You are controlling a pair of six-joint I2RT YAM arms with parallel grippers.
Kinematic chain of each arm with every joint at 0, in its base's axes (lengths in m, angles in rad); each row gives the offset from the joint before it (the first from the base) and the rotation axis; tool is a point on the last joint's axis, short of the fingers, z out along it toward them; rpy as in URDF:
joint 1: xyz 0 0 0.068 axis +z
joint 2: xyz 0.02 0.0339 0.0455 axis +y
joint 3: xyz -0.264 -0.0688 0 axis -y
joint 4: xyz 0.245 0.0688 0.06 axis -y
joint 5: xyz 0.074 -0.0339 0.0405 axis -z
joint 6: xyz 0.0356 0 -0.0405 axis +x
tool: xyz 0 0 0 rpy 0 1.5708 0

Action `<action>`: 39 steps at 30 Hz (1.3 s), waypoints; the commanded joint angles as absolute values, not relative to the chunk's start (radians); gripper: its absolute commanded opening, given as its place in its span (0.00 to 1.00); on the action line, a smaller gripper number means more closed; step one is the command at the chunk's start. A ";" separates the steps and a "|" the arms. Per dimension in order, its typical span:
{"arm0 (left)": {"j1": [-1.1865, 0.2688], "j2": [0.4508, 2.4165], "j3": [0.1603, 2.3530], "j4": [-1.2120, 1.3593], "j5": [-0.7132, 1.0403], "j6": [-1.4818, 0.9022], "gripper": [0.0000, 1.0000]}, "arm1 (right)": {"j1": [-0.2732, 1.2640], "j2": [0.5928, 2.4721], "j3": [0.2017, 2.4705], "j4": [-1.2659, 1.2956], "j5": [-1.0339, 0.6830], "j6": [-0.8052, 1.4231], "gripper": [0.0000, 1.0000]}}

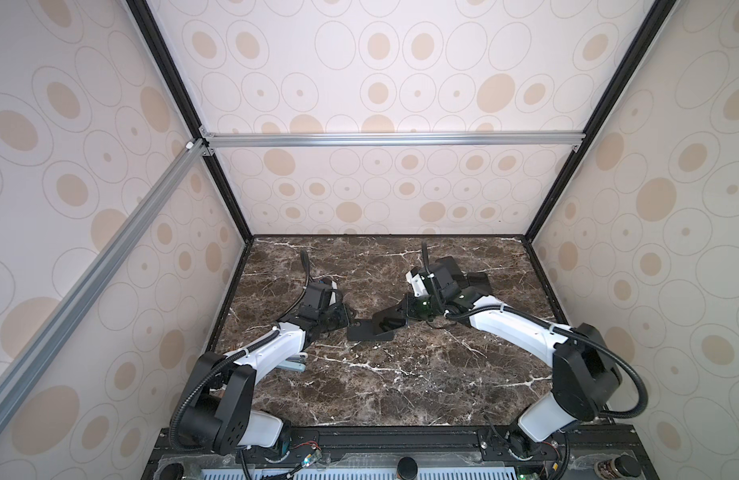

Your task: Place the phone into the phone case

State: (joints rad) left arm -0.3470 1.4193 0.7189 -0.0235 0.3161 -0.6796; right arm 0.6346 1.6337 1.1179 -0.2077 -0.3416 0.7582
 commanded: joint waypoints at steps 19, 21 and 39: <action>-0.299 1.590 0.641 0.111 0.522 -0.651 0.37 | 0.639 1.776 1.025 0.099 -0.460 1.029 0.00; -0.299 1.589 0.638 0.115 0.525 -0.653 0.37 | 0.639 1.777 1.006 0.117 -0.457 1.032 0.00; -0.290 1.637 0.672 0.062 0.440 -0.626 0.42 | 0.638 1.868 0.986 0.177 -0.528 1.013 0.00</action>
State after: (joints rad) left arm -0.2962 1.6035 0.6868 0.0597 0.4061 -0.6147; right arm 0.6327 1.8259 0.9981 0.2050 -0.4984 1.0161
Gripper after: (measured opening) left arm 0.416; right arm 0.090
